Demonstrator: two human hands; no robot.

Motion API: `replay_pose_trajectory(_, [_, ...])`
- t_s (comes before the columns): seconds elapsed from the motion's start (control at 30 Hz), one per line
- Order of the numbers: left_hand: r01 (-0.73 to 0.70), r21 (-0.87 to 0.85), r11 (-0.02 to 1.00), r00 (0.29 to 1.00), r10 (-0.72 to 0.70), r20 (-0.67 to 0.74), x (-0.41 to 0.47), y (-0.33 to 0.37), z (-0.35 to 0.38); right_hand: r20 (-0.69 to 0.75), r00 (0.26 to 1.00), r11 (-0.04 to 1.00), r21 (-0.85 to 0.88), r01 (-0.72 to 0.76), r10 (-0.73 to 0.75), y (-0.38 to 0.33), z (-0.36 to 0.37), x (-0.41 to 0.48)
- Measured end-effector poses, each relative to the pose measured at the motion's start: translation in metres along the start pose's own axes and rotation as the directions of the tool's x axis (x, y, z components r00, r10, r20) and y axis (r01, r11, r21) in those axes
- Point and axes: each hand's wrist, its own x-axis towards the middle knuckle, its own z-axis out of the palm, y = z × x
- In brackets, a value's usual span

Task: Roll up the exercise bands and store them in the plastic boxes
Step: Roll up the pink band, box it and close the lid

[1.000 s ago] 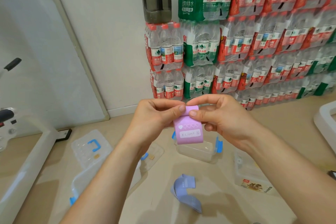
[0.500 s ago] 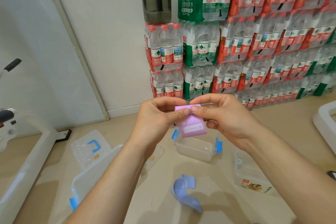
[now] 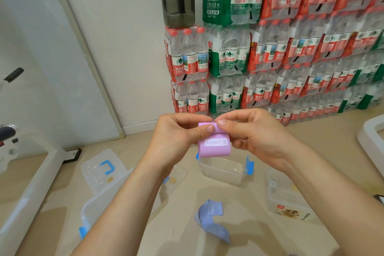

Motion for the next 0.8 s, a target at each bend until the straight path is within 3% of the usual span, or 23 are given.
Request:
replay_pose_trajectory(0.17, [-0.020,0.015,1.000,0.999,0.020,0.044,0.001,-0.002,0.000,-0.005,1.000,0.999,-0.031,-0.019,0.018,0.001,0.000,0.000])
replay_pose_trajectory(0.4, [-0.097,-0.089,0.991,0.974,0.113,0.195,0.004,-0.005,-0.011,-0.086,0.996,0.986,0.169,-0.007,0.022,-0.002,-0.002,0.002])
replay_pose_trajectory(0.53, [-0.290,0.146,0.946,0.927,0.239,0.290,0.000,-0.006,-0.010,-0.078,0.996,0.971,0.237,-0.032,0.052,-0.003,-0.004,0.003])
replay_pose_trajectory(0.63, [-0.447,0.385,0.807,0.889,0.354,0.290,0.000,-0.010,-0.004,-0.051,0.997,0.961,0.273,-0.048,0.064,-0.004,-0.004,0.002])
replay_pose_trajectory(0.8, [-0.484,0.414,0.771,0.874,0.445,0.193,-0.001,-0.004,-0.002,0.004,0.998,0.951,0.302,-0.067,0.069,-0.008,-0.005,-0.001])
